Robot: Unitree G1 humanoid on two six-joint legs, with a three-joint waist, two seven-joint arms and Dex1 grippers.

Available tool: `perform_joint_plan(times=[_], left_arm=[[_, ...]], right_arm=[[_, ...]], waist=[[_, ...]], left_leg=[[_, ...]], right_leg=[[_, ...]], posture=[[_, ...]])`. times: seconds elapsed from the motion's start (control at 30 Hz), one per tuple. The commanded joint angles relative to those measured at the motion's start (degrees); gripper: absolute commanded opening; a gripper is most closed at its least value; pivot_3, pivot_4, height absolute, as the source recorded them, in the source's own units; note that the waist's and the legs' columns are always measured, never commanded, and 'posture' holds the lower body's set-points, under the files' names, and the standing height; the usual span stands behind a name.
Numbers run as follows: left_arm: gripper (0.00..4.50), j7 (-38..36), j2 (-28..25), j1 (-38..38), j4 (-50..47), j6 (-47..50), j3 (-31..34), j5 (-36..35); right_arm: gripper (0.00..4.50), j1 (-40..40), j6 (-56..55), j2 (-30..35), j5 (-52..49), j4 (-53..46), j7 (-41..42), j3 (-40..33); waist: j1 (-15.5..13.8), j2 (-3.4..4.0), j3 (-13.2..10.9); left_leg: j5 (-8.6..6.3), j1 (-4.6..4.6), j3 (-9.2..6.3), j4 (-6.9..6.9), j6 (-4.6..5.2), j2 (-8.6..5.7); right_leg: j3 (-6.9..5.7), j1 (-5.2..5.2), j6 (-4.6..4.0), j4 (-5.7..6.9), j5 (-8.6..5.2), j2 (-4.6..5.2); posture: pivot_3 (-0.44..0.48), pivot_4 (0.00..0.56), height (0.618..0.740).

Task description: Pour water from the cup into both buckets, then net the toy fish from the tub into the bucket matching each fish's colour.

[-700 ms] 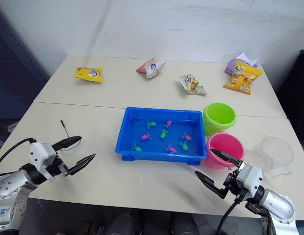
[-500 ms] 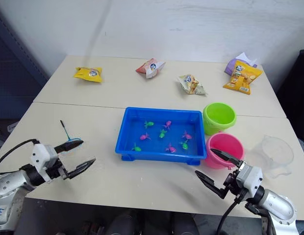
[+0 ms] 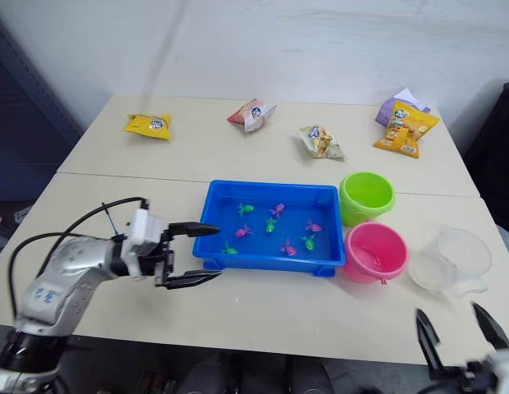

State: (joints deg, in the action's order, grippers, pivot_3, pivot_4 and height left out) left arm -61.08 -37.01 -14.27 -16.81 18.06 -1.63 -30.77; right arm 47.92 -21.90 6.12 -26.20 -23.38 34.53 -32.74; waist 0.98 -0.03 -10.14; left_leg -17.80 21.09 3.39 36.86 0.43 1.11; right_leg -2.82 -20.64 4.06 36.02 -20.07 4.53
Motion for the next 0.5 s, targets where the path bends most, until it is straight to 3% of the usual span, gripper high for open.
perform_joint_plan(times=[0.03, 0.23, 0.5], left_arm=[[4.47, -1.2, 1.5, -2.8, 0.4, 1.1, -1.6, -1.3], [4.47, -2.4, 4.1, -6.1, 1.6, 3.8, -3.8, -2.6], [4.47, -1.1, 6.3, -9.5, 1.8, 7.0, -3.5, -3.4]], right_arm=[[4.50, 2.1, -3.2, -4.1, 2.5, -0.3, -4.5, -1.5], [4.50, 1.3, 3.7, -8.1, 8.8, -0.1, -15.1, 0.5], [4.50, -12.8, 17.5, -1.6, 4.1, 3.5, -23.0, -0.6]], waist=[[0.8, 0.01, 0.0], [0.6, 0.03, 0.0], [0.7, 0.01, 0.0]], left_leg=[[0.00, -0.01, 0.01, 0.00, -0.02, 0.00], [0.30, 0.06, 0.02, -0.41, -0.39, -0.03], [0.70, 0.10, 0.07, -0.65, -0.21, -0.07]], right_leg=[[0.02, 0.00, 0.00, 0.03, 0.00, 0.01], [0.07, -0.31, -0.11, 0.05, -0.05, 0.03], [0.09, -0.49, -0.11, 0.18, -0.06, 0.01]], posture=[[0.000, 0.150, 0.738], [0.000, 0.150, 0.738], [0.000, 0.150, 0.738]])
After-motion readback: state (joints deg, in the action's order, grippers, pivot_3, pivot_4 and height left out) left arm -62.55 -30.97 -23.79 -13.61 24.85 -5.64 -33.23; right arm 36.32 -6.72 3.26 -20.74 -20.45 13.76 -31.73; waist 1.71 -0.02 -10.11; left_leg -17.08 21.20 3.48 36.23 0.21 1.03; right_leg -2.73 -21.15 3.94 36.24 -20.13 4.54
